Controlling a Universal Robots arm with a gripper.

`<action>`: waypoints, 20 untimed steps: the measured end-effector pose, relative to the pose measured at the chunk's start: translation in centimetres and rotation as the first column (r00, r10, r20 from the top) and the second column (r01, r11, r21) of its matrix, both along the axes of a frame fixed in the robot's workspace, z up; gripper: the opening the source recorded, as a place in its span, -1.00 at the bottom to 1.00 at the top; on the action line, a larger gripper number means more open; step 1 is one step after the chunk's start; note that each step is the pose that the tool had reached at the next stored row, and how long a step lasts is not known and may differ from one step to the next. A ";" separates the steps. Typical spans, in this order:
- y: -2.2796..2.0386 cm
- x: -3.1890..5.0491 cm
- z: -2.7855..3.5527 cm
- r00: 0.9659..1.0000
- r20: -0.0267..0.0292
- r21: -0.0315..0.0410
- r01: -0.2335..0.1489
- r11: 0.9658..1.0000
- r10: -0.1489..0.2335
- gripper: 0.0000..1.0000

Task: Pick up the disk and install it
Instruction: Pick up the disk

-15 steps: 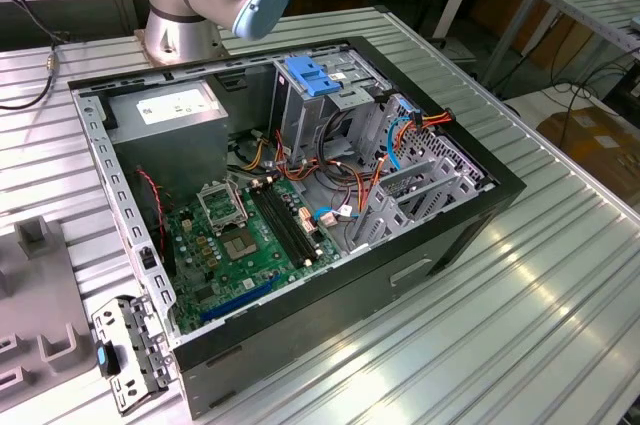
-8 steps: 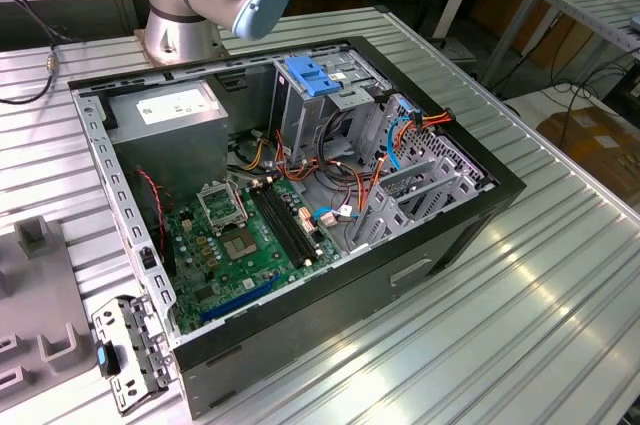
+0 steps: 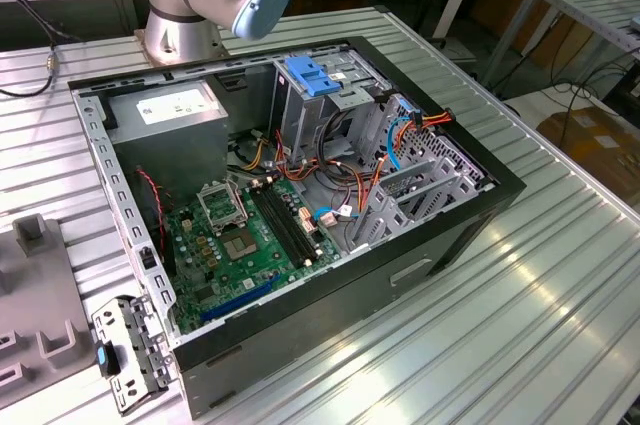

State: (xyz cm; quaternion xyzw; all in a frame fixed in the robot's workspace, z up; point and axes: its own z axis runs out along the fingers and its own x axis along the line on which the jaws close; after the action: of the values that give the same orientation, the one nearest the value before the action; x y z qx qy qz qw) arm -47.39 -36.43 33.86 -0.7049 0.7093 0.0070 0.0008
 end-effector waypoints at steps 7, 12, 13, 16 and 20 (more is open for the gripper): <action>0.00 0.00 0.79 1.000 0.000 0.000 0.000 1.000 0.000 -0.26; 0.00 0.00 0.84 1.000 0.000 0.000 0.000 1.000 0.000 -0.26; 0.00 0.00 0.88 1.000 0.000 0.000 0.000 1.000 0.000 -0.26; 0.00 0.00 0.98 1.000 0.000 0.000 0.000 1.000 0.000 -0.26; 0.00 0.00 1.19 1.000 0.000 0.000 0.000 1.000 0.000 -0.26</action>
State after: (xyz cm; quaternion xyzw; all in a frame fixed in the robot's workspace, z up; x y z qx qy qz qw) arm -47.39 -36.44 35.04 -0.7049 0.7093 0.0070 0.0008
